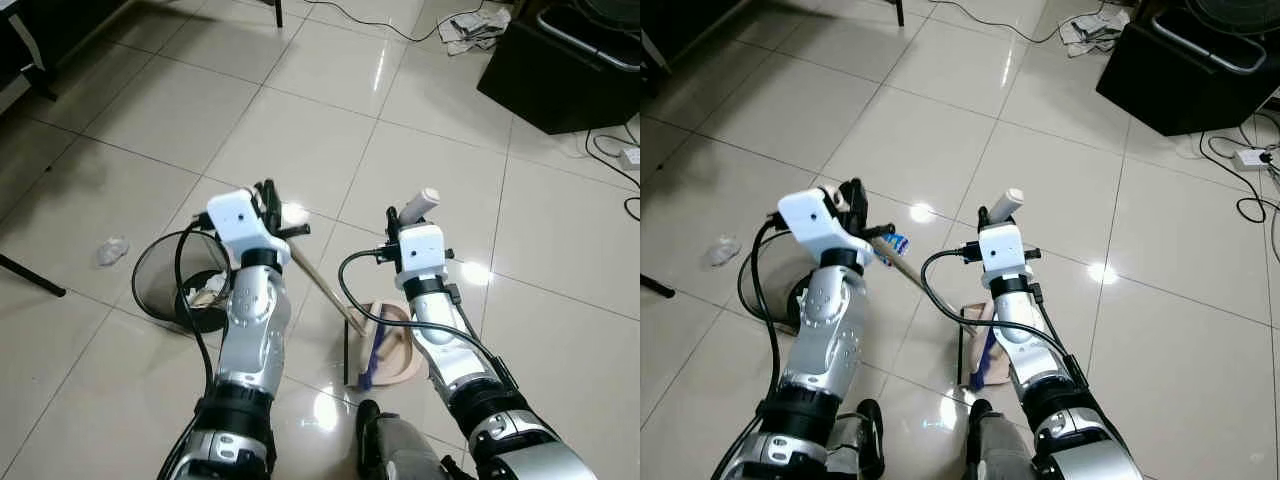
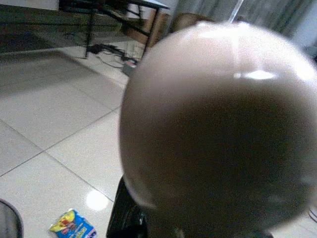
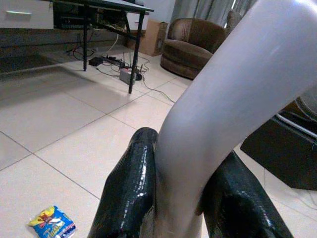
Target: Sweep floor
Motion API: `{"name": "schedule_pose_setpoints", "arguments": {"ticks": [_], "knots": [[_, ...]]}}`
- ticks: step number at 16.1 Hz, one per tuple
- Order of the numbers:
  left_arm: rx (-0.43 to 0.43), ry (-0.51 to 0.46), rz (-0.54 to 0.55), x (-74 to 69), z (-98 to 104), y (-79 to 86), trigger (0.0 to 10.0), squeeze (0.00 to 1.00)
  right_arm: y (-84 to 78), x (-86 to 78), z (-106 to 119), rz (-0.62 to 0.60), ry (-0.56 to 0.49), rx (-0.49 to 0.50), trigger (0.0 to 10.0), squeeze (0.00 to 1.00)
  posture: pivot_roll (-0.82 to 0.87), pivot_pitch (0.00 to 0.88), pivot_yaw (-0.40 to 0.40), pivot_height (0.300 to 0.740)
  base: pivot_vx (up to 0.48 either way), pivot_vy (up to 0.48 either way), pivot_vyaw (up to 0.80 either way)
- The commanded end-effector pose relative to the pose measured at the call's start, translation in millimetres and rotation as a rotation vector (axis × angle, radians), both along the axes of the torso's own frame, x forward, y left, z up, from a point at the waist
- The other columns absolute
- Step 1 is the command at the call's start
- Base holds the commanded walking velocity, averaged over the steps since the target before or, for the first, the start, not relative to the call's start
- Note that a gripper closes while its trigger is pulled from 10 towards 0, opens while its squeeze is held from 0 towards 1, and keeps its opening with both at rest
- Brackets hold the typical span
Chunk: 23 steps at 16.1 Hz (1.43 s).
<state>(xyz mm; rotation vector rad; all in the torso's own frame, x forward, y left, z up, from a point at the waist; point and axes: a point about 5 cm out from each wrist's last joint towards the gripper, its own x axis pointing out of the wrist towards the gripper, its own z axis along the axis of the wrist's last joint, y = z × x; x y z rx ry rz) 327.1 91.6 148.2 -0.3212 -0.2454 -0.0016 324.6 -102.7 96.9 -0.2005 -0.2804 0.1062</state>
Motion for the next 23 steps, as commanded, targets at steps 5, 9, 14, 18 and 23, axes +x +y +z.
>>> {"name": "schedule_pose_setpoints", "arguments": {"ticks": [5, 9, 14, 18, 23], "knots": [[0.249, -0.195, -0.145, 4.2, 45.8, 33.1, 10.0, 0.00, -32.0, -7.2, -12.3, -0.098, 0.052, 0.122, 10.0, 0.00, 0.05, 0.190, 0.016, 0.740, 0.000, 0.000, 0.00], [0.330, -0.190, -0.193, -7.2, 53.5, 69.6, 10.0, 0.00, -46.1, -8.3, -0.3, -0.109, -0.009, 0.187, 10.0, 0.00, 0.04, 0.152, 0.029, 0.740, 0.000, 0.000, 0.00], [0.445, -0.016, -0.099, -31.0, 12.5, 107.1, 10.0, 0.00, -59.4, -15.6, 25.7, -0.063, -0.119, 0.293, 10.0, 0.00, 0.04, 0.108, 0.030, 0.740, 0.000, 0.000, 0.00], [0.429, -0.012, -0.129, -27.5, -4.4, 86.8, 10.0, 0.00, -62.1, -18.2, 20.7, -0.048, -0.086, 0.289, 10.0, 0.00, 0.03, 0.083, 0.026, 0.740, 0.000, 0.000, 0.00], [0.483, 0.032, -0.132, -29.9, -13.9, 82.2, 10.0, 0.00, -76.6, -22.2, 17.0, -0.129, -0.027, 0.158, 10.0, 0.00, 0.01, 0.063, 0.018, 0.740, 0.000, 0.000, 0.00]]}}
